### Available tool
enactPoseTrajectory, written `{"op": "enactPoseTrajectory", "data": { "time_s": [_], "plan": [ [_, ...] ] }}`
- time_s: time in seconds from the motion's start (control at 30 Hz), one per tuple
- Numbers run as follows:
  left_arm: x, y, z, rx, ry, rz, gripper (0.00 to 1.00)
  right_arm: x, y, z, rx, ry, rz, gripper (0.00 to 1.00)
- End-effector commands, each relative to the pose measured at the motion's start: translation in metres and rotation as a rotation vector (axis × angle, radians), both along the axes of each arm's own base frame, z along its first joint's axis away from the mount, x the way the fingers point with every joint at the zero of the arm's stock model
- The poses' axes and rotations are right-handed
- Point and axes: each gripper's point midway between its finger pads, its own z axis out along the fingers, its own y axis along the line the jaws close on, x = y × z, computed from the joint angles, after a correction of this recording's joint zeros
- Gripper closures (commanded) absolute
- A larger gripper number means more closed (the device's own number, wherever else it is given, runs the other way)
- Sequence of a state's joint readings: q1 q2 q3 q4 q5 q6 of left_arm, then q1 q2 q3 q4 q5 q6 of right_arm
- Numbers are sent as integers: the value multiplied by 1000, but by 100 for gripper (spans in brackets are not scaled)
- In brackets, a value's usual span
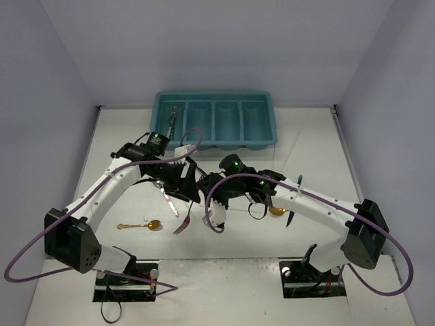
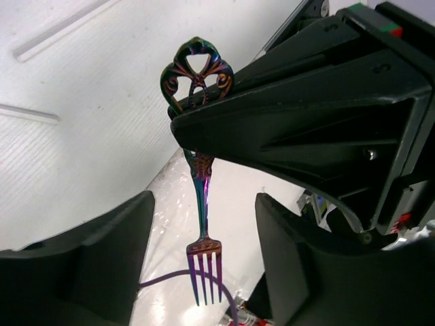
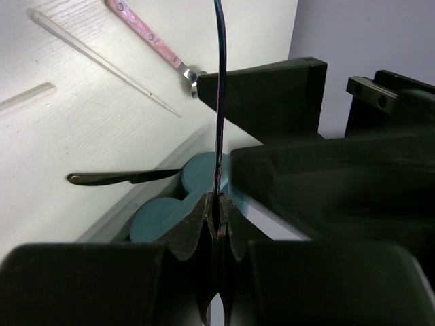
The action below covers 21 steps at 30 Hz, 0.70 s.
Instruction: Sort the eating utensils into containers
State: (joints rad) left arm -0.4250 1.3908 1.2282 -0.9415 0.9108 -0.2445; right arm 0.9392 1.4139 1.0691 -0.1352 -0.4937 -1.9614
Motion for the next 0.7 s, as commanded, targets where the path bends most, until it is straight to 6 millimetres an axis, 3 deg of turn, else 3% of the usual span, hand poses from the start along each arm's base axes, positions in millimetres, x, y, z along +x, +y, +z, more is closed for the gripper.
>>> {"op": "enactPoseTrajectory", "data": {
  "time_s": [0.0, 0.1, 0.2, 0.3, 0.37, 0.47, 0.57, 0.67],
  "plan": [
    [4, 5, 26, -11, -151, 10, 10, 0, 11, 38, 85, -62, 10, 100],
    [10, 9, 43, -25, -249, 10, 10, -5, 10, 41, 91, -59, 4, 100],
    [30, 25, 67, -50, -348, 78, 10, -8, 5, 45, 113, -10, -37, 100],
    [68, 70, 90, -65, -433, 254, 10, -12, -4, 47, 151, 109, -130, 100],
    [110, 134, 107, -85, -484, 511, 10, -15, -12, 46, 176, 184, -186, 100],
    [141, 178, 127, -188, -510, 717, 10, -19, -15, 48, 246, 324, -268, 100],
    [162, 213, 144, -265, -589, 852, 10, -9, -8, 61, 349, 629, -450, 100],
    [168, 221, 155, -365, -640, 904, 11, 13, -1, 82, 469, 1003, -612, 100]
  ]
}}
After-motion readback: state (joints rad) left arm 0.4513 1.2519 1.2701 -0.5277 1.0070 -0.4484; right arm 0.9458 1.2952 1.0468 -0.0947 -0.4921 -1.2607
